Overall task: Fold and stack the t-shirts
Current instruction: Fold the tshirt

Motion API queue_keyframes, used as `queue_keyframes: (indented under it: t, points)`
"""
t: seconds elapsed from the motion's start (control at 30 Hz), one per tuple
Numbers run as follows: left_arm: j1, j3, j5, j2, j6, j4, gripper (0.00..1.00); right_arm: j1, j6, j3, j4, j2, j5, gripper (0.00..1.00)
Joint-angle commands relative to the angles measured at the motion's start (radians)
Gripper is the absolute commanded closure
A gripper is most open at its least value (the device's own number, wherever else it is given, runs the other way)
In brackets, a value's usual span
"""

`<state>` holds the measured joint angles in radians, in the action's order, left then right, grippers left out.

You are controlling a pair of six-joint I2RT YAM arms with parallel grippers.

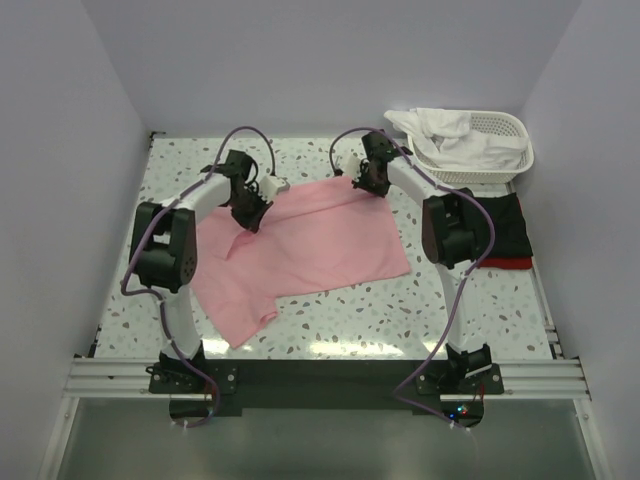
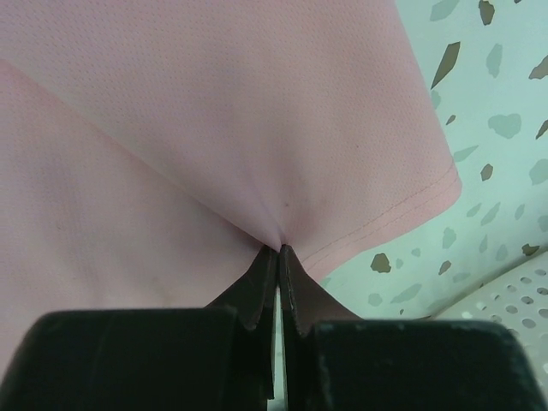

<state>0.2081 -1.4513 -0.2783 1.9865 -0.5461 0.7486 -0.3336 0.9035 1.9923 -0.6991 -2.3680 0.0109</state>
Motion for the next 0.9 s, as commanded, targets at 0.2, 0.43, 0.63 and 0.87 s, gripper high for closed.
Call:
queue_keyframes:
  t: [0.2,0.43,0.63,0.87]
  points:
    - [-0.012,0.009,0.025,-0.068,-0.049,0.003,1.00,0.001,0.064,-0.063,-0.043,0.125,-0.008,1.00]
    - [-0.032,0.000,-0.015,-0.072,-0.074,0.043,0.72,-0.008,0.061,-0.041,-0.127,0.116,-0.038,0.68]
    - [-0.182,-0.064,-0.139,-0.107,-0.025,0.084,0.50,0.007,0.017,0.057,-0.263,0.139,-0.150,0.44]
    - [-0.236,-0.006,-0.050,-0.069,0.005,0.048,0.50,0.002,-0.106,0.125,-0.275,0.086,-0.172,0.45]
